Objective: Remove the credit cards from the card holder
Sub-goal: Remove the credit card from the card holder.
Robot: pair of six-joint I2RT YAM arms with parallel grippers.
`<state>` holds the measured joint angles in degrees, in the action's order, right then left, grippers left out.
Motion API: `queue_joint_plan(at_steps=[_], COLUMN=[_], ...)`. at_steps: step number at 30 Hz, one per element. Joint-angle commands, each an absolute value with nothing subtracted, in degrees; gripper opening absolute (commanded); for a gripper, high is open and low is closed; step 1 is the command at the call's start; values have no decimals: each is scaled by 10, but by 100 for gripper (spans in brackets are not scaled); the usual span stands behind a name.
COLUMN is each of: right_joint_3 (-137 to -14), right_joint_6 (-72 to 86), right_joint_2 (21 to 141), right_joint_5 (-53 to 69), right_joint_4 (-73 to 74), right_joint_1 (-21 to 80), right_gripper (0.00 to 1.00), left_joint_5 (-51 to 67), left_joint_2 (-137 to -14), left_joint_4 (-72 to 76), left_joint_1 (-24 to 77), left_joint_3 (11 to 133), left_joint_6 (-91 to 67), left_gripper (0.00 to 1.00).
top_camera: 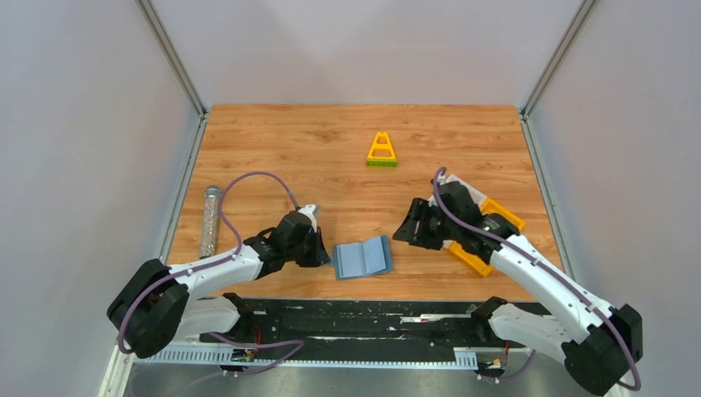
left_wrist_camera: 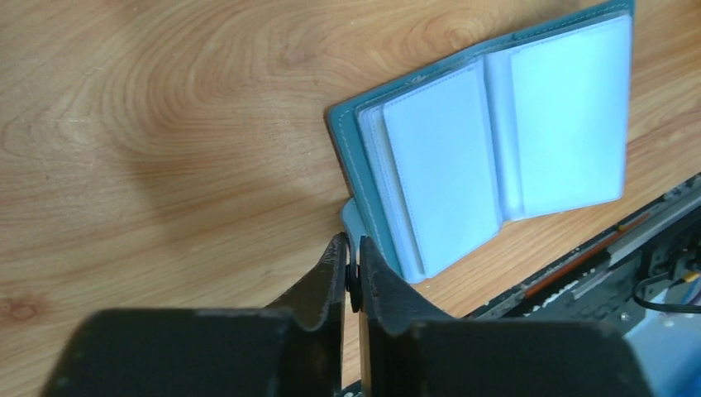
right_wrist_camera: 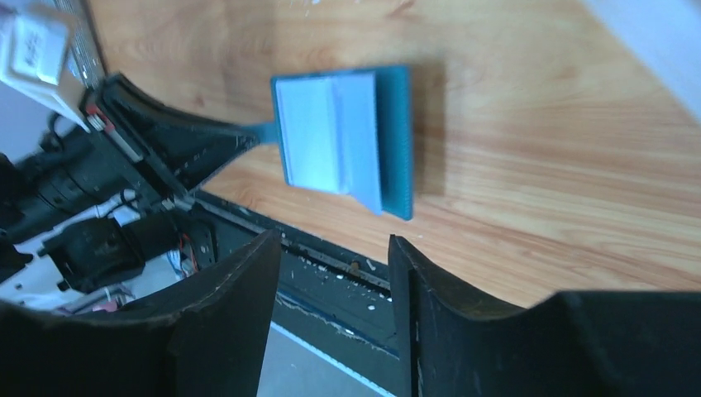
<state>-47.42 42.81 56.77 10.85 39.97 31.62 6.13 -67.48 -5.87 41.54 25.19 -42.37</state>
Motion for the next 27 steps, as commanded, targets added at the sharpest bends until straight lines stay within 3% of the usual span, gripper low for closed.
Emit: queue_joint_plan(at_steps=[1, 3, 11, 27], right_joint_3=[-458, -466, -531, -557], right_joint_6=[506, 508, 497, 499], right_joint_2=[617, 660, 830, 910], right_joint_5=[63, 48, 12, -24], right_joint_4=[270, 253, 224, 204], right_joint_1=[395, 426, 501, 549], right_gripper=[53, 54, 57, 57], left_joint_5=[74, 91, 154, 168], left_joint_2=[-675, -668, -630, -575], left_joint_4=[-37, -37, -20, -19], left_joint_1=[418, 418, 417, 418], left_joint_3=[285, 288, 277, 265], left_joint_6=[-402, -400, -417, -431], left_gripper=[6, 0, 0, 0])
